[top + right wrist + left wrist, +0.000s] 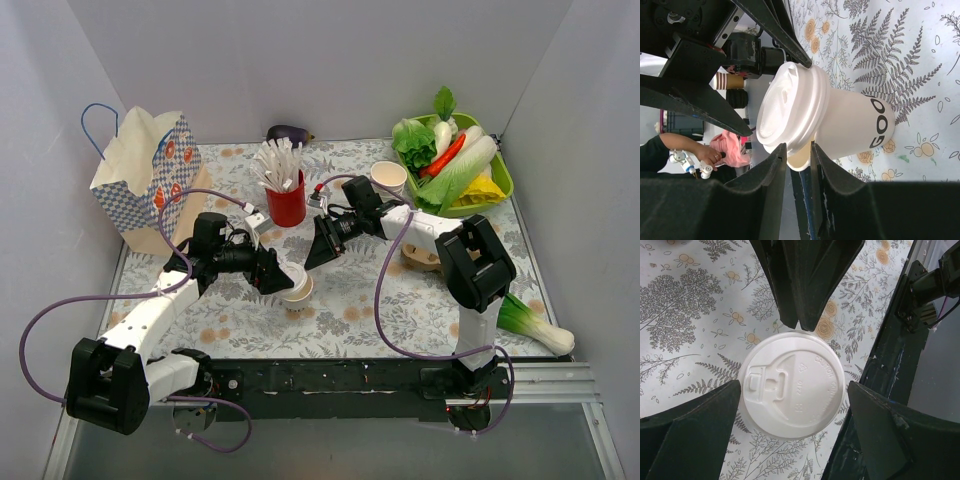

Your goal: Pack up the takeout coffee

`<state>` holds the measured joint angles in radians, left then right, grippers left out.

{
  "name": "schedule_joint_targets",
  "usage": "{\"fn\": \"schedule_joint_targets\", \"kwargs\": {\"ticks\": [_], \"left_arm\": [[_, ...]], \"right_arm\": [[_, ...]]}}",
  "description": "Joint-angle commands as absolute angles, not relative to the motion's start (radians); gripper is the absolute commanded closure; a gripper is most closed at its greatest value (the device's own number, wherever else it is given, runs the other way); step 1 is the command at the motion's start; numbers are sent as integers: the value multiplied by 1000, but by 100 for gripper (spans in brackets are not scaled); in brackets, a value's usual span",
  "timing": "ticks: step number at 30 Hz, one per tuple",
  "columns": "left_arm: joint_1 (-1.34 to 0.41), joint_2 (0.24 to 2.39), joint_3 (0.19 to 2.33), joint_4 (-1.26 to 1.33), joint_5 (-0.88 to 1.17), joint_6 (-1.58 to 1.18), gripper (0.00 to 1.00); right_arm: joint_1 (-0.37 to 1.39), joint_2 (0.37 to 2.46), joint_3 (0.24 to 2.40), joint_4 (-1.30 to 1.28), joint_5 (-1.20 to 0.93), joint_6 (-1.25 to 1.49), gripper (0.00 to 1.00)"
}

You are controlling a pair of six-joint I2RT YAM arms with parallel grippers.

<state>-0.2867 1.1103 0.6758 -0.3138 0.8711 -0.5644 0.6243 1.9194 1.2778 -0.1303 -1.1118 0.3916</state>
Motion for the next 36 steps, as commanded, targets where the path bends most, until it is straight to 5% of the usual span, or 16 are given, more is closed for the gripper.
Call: {"fn": "schedule_joint_targets", "kwargs": {"ticks": [1,36], "left_arm": [[-296,1083,681,-321,874,-548,12],[-331,1098,753,-377,913,-555,22]], "right_arm": [[629,1873,1275,-146,-1108,361,66],[612,1855,1304,-198,-1057,285,63]]}}
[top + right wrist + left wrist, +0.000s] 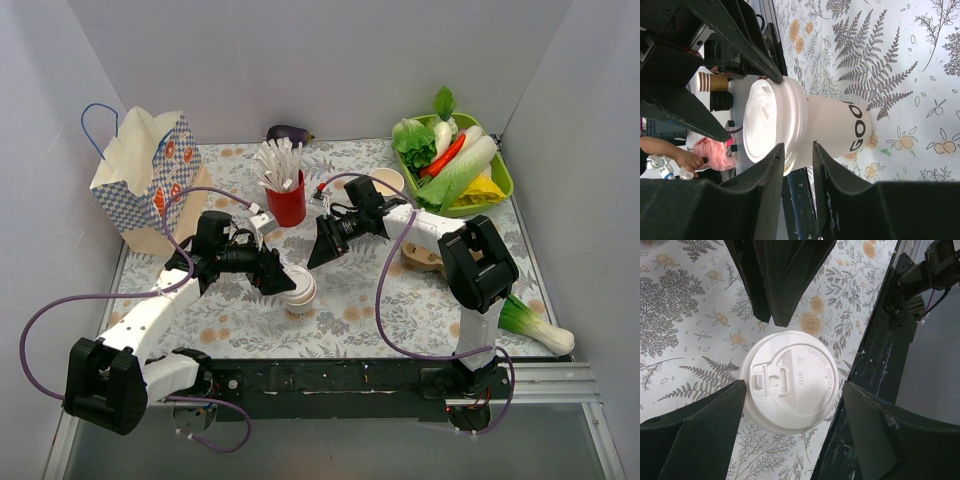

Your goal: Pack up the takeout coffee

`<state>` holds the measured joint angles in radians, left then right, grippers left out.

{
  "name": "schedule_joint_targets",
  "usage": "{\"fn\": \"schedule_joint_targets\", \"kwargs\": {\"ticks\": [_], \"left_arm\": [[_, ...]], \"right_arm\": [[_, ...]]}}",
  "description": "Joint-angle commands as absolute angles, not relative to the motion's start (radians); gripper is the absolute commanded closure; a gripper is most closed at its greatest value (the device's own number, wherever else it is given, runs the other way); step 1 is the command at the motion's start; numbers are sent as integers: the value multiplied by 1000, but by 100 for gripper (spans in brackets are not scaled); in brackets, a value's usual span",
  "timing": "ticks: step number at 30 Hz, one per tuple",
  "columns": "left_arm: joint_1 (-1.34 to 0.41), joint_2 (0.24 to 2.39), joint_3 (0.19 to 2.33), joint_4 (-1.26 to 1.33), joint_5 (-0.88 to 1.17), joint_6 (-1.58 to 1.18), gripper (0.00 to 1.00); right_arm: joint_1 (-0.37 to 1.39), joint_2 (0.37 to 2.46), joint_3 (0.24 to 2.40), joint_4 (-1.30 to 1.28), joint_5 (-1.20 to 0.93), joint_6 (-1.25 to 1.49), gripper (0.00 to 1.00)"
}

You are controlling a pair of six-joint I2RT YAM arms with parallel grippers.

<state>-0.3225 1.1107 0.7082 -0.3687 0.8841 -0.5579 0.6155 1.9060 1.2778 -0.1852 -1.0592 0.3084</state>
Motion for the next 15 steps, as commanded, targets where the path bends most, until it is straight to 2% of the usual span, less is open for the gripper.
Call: {"fn": "schedule_joint_targets", "kwargs": {"ticks": [1,15], "left_arm": [[-333,1097,755,-377,911,-558,22],[-339,1104,762,-390,923,-552,23]], "right_arm": [[611,1853,1304,-202,-1057,284,63],[607,1839,1304,-212,-1039,270,62]]}}
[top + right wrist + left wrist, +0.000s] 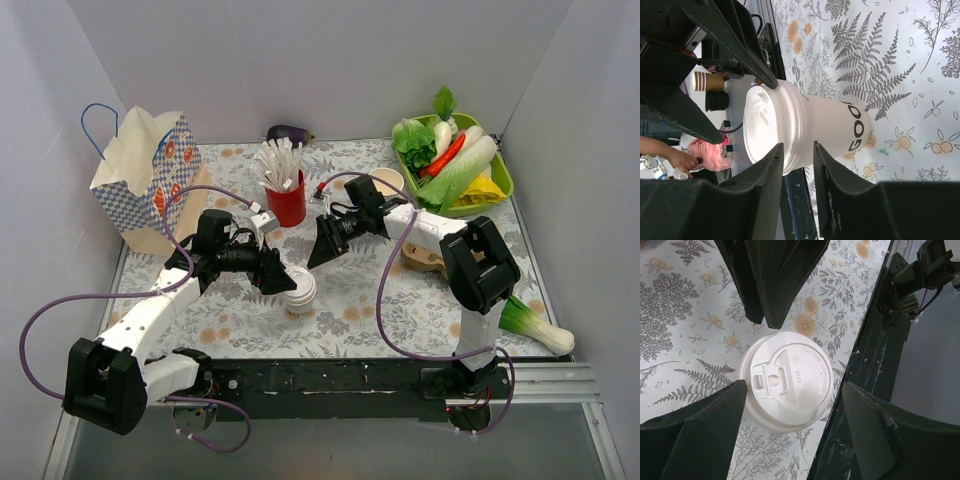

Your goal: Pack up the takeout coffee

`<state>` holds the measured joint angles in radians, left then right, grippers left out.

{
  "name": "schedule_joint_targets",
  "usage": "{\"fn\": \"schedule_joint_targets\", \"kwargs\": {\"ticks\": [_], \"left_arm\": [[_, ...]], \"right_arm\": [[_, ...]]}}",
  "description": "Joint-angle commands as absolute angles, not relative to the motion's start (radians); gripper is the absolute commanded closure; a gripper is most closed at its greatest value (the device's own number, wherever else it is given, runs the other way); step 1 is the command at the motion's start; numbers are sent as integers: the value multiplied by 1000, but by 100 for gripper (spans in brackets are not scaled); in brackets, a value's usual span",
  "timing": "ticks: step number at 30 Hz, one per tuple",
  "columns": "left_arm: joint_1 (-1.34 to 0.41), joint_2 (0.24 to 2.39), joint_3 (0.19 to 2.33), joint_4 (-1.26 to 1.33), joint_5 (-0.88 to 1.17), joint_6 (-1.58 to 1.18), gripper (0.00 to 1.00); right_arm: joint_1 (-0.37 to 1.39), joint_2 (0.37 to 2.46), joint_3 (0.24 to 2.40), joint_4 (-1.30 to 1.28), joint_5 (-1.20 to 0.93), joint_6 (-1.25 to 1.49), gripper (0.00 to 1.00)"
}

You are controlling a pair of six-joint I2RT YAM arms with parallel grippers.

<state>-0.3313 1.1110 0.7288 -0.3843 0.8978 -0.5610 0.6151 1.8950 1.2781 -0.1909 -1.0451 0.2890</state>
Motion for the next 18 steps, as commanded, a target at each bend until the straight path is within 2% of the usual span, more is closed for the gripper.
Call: {"fn": "schedule_joint_targets", "kwargs": {"ticks": [1,10,16,18], "left_arm": [[-341,1106,762,-390,926,-552,23],[-345,1106,765,-393,914,-557,23],[-345,1091,785,-416,871,-551,14],[-345,1083,799,-437,851,-558,9]], "right_arm": [[607,1838,1304,-212,-1037,268,62],[604,1825,1301,-224,-1029,252,61],[604,1813,1301,-230,-1026,239,60],[604,1804,1299,-239,-1028,229,57]]}}
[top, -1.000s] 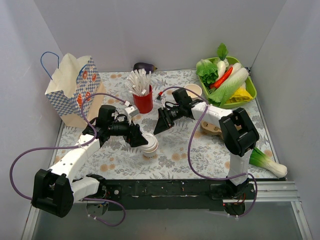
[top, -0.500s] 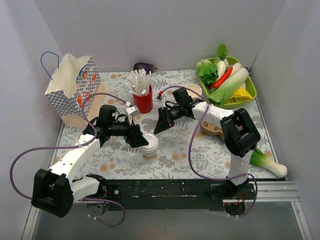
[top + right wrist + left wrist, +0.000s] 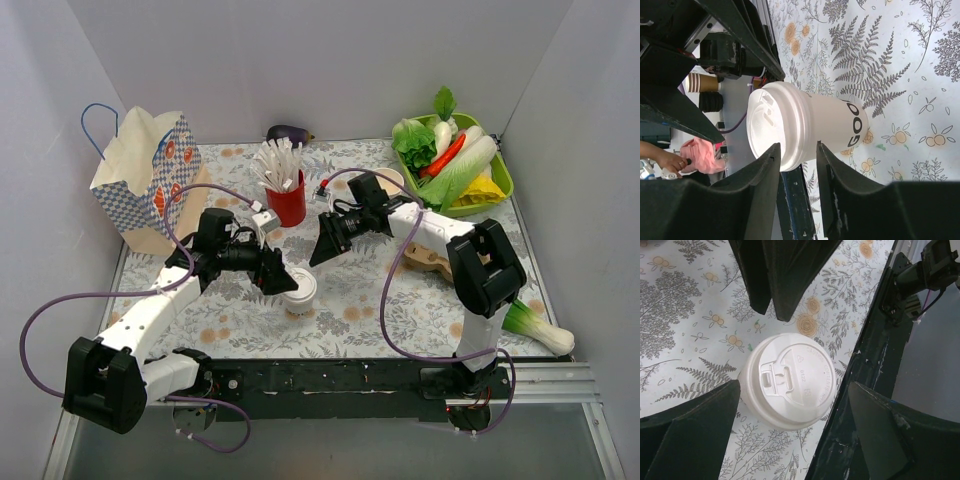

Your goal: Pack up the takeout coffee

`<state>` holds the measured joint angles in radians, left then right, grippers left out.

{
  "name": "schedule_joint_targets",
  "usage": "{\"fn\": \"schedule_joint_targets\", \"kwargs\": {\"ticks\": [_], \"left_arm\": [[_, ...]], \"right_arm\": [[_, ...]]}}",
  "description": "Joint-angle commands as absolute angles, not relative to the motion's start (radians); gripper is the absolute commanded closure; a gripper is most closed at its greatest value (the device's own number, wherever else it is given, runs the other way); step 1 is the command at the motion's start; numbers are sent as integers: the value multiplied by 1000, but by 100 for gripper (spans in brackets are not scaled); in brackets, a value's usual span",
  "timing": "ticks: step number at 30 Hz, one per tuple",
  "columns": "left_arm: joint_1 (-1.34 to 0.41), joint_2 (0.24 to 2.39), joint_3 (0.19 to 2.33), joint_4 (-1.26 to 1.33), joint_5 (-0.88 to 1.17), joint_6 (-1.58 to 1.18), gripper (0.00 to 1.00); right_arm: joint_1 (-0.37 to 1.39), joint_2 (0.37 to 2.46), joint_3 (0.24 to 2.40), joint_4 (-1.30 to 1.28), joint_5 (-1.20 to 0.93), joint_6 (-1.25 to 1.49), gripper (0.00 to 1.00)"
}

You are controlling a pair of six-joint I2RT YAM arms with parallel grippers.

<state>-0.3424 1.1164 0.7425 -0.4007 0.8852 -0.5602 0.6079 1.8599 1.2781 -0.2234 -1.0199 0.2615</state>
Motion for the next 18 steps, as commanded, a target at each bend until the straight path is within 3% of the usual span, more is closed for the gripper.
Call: {"fn": "schedule_joint_targets", "kwargs": {"ticks": [1,6,11,16,18], "left_arm": [[-344,1075,822,-446,818,-578,7],[-290,1066,883,-479,678,-715,2],[-212,1140,885,-515,814,-866,2],[-183,1210,854,-511,917,-907,2],[-176,1242,856,-525,939,-901,2]], "right_arm": [[604,1795,1299,-244,-1026,216,56],[606,1746,1270,-281,-1022,177,38],[609,1638,1151,-278,-1032,139,29],[612,1609,951,205,-1077,458,27],[623,1640,962,225,-1078,501,21]]}}
